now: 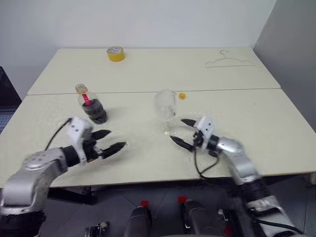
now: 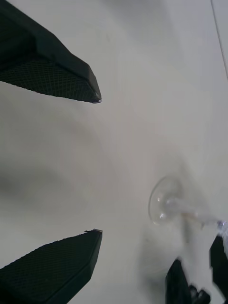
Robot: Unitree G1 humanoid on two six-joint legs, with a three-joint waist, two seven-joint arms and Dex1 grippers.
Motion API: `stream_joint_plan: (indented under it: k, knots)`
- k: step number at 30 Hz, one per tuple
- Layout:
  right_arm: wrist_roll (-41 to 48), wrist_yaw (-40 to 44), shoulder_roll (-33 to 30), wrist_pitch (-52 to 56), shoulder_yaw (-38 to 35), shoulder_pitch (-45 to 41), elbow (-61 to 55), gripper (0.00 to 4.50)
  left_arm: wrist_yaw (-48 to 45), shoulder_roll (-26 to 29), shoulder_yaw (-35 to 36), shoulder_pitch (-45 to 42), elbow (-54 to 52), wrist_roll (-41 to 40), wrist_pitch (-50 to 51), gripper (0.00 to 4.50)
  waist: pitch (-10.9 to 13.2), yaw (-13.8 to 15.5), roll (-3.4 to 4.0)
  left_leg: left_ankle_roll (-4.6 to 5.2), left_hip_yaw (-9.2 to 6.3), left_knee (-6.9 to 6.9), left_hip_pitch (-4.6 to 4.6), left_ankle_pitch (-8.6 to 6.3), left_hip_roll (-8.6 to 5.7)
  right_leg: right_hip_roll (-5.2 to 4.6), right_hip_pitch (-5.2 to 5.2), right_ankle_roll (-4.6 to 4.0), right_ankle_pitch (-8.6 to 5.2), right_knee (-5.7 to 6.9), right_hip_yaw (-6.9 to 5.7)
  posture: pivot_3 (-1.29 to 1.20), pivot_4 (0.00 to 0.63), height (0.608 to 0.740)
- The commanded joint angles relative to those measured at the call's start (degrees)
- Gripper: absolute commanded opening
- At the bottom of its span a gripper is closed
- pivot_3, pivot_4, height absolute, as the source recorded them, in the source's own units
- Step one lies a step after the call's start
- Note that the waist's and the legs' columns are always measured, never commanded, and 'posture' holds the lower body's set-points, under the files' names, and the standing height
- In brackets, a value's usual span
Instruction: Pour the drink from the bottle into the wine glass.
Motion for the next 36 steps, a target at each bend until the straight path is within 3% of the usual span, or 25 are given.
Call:
stream_joint_plan:
  k: [1,4,8,12,18,23,26,36]
  knots:
    - [7.02,9.00,-11.34,14.00,-4.26,-1.74,-9.89,4.46,2.15,-1.37,10.67,1.71,0.86,-2.58,-3.13,4.50,0.00,0.16,0.00,0.00,0.00,0.02,0.00,0.00,-0.01,-0.01,0.01,-0.07,-0.05,-0.01,-0.01,0.00,0.150,0.740]
    - [16.37,17.08,-23.82,25.94,-9.78,-3.71,-16.20,4.46,4.36,-3.11,15.39,1.52,4.30,-3.54,-5.17,4.50,0.03,0.26,0.04,0.01,-0.02,0.07,0.06,0.00,0.01,0.03,0.07,-0.10,-0.07,0.02,-0.02,0.00,0.150,0.740]
    - [25.67,18.08,-27.09,33.50,-14.71,-14.48,-18.28,4.46,7.81,-3.88,15.77,-2.24,8.22,-2.59,-7.40,4.50,0.08,-0.12,-0.12,0.01,-0.05,0.07,0.49,-0.01,0.10,0.14,0.51,-0.14,-0.09,-0.06,-0.04,0.00,0.150,0.740]
    - [28.50,16.46,-24.04,36.32,-12.79,-27.00,-18.60,4.46,13.13,-3.96,11.29,-7.38,15.02,4.81,-13.66,4.50,0.06,-0.17,-0.15,0.00,-0.09,0.07,0.65,-0.01,0.14,0.17,0.65,-0.17,-0.11,-0.18,-0.04,0.00,0.150,0.740]
    - [22.85,7.09,-14.21,38.79,-3.30,-39.01,-18.49,4.46,19.99,-6.45,2.39,-14.82,22.83,14.76,-21.78,4.50,0.00,-0.01,-0.25,0.00,0.05,0.08,0.44,-0.01,0.07,0.05,0.56,-0.09,-0.05,-0.20,0.02,0.00,0.150,0.740]
    - [17.64,1.61,-8.26,38.26,2.23,-41.19,-17.92,4.46,24.42,-10.26,0.00,-19.99,25.65,16.15,-23.48,4.50,-0.05,0.67,-0.33,-0.14,-0.06,-0.04,0.18,-0.13,0.04,0.00,0.33,0.14,0.10,-0.18,-0.09,0.00,0.150,0.740]
    - [16.35,0.88,-6.75,38.22,3.57,-41.46,-18.41,4.46,23.73,-11.57,-1.39,-20.22,24.20,15.90,-22.83,4.50,-0.06,1.14,-0.34,-0.14,-0.12,0.14,-0.56,-0.13,0.03,0.00,-0.40,-0.12,0.30,-0.03,-0.12,0.00,0.150,0.740]
    - [13.81,0.59,-3.62,37.40,5.08,-42.85,-17.17,4.46,21.57,-12.26,-3.02,-19.41,22.77,14.52,-20.82,4.50,-0.06,1.21,-0.34,-0.13,-0.20,0.35,-0.50,-0.12,0.08,0.07,-0.32,0.04,0.24,0.07,-0.23,0.00,0.150,0.740]
